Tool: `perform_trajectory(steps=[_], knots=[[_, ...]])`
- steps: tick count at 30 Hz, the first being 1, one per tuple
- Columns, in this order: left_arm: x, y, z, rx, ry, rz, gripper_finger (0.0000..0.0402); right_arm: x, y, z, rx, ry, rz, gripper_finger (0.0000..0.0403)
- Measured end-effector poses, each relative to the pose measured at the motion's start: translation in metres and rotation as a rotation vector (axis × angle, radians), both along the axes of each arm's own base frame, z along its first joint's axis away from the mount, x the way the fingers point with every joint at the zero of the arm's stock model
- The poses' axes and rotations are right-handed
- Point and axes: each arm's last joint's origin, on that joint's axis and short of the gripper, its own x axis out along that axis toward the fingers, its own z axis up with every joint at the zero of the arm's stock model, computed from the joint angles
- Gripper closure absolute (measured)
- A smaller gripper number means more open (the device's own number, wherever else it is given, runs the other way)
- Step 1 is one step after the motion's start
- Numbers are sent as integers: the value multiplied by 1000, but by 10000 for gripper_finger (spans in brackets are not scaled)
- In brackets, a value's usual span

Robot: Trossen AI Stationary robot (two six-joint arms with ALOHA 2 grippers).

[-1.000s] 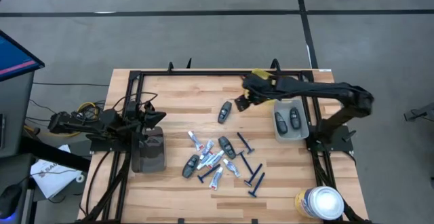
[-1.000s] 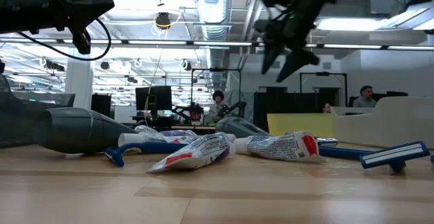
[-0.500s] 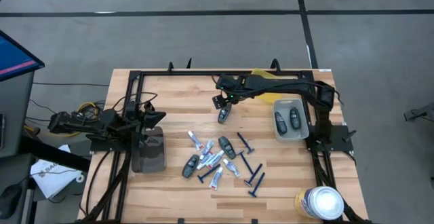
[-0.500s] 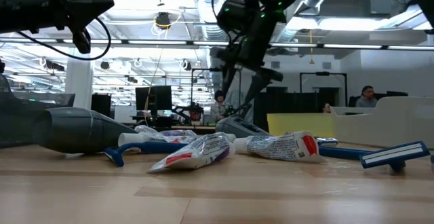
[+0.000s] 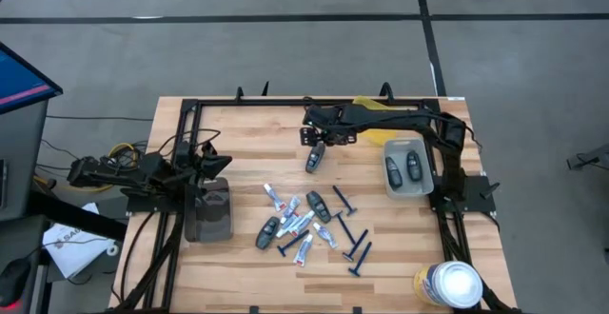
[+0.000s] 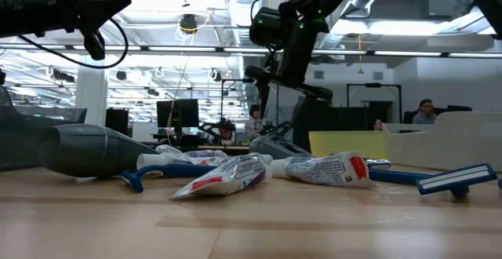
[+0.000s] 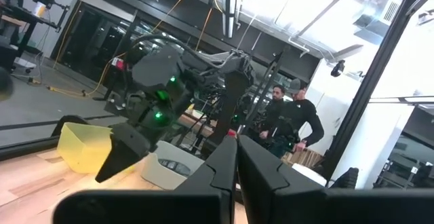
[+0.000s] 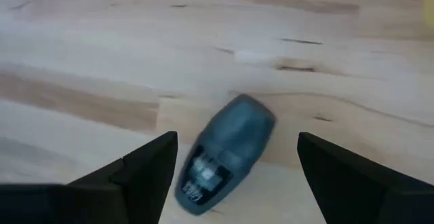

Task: Pick & Place Travel size toiletries
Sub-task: Put the gray deodorant bottle into the white bin

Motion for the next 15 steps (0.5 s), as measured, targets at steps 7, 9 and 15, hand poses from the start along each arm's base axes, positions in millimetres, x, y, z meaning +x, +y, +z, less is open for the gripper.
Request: perform_trajectory(steps=[7, 9, 15], knots=[[0, 0, 0, 1, -4, 0, 394, 3, 1, 1, 17, -43, -82, 106], [0, 0, 1, 1, -5, 0, 394, 3, 0, 1, 14, -55, -95, 106], [0, 0, 1, 1, -6, 1, 394, 11, 3, -26, 45, -4, -116, 106]])
